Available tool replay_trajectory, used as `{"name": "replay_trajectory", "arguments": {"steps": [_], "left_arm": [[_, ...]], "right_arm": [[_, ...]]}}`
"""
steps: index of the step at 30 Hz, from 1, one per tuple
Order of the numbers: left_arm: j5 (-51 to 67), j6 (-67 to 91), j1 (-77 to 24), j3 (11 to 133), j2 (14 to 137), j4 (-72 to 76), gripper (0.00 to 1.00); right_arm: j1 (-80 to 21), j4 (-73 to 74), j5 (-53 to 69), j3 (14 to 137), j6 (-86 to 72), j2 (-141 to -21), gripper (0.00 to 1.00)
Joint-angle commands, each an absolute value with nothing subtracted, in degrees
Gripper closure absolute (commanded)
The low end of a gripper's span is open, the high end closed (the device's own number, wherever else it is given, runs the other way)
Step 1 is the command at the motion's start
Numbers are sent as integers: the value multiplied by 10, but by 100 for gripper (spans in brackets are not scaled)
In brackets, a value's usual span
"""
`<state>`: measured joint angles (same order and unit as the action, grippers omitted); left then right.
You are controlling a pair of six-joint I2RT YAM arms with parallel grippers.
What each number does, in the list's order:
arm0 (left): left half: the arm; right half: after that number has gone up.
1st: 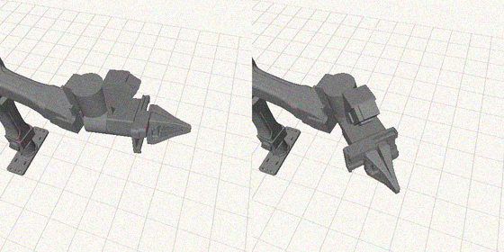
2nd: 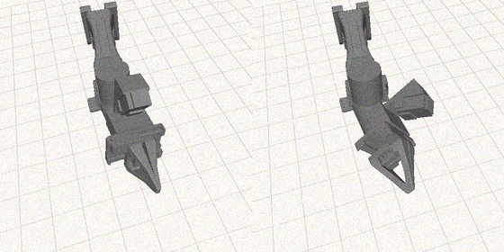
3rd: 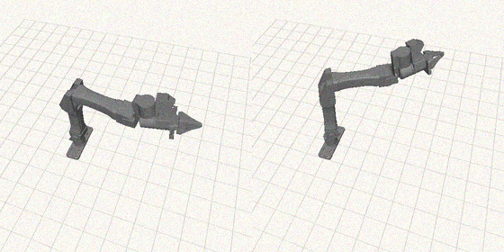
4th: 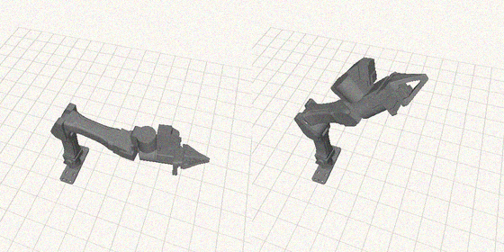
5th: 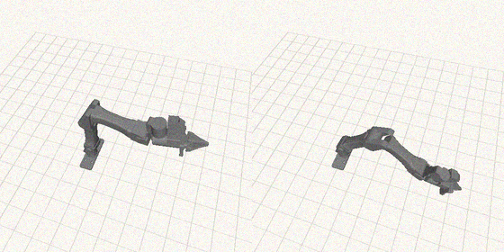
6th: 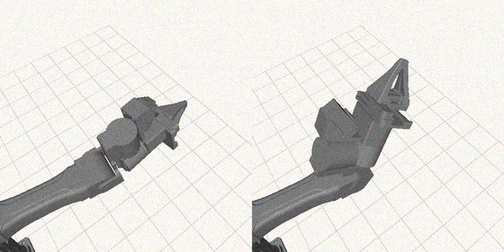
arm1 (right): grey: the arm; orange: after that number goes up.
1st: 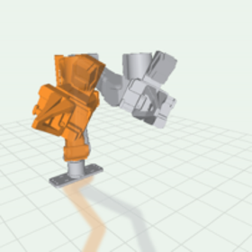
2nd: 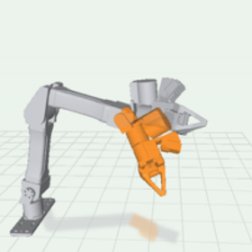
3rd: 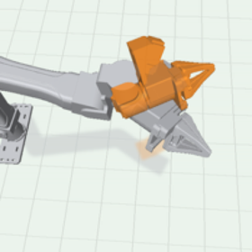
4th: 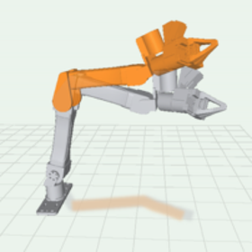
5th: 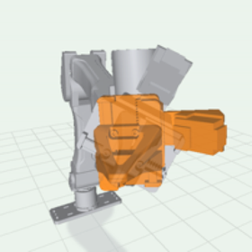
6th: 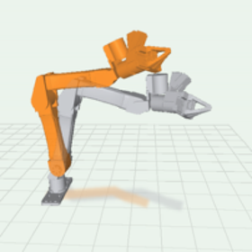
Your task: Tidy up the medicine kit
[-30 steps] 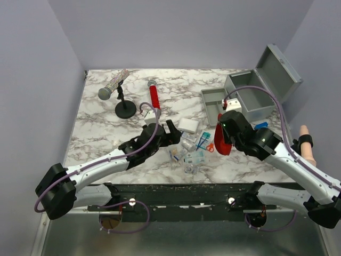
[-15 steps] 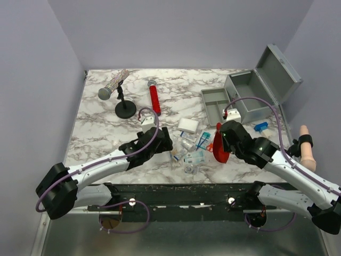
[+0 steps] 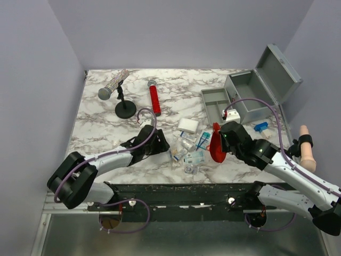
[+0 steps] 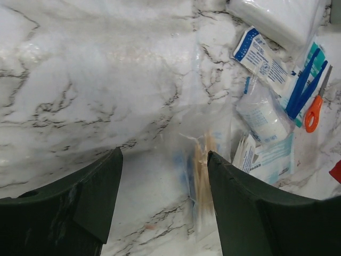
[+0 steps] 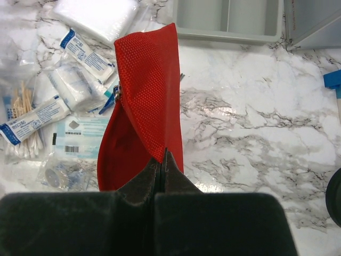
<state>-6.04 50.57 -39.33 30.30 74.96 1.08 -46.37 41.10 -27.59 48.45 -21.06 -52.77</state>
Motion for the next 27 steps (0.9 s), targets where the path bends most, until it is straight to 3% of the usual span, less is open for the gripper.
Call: {"name": "replay_trajectory", "arguments": {"steps": [1,9,15,20,23,27], "left_arm": [[0,510,-393,318,787,89,25],[26,498,-393,340,830,99,30],[-11,483,-393,373,852,59,59],[-59,465,-366,380,820,-13,65],[-76,461,-339,371,776,-41,60],[-64,418,-352,390,724,-58,33]], "right_arm": [[-461,389,-272,480,-205,-526,99],[-461,392,-275,486,-200,-526,99],[-461,402,-284,498,-196,-525,99],[-461,406,-289,500,-193,-526,99],[-461,405,-288,498,-193,-523,99],[-461,397,-283,494,-193,-522,99]]}}
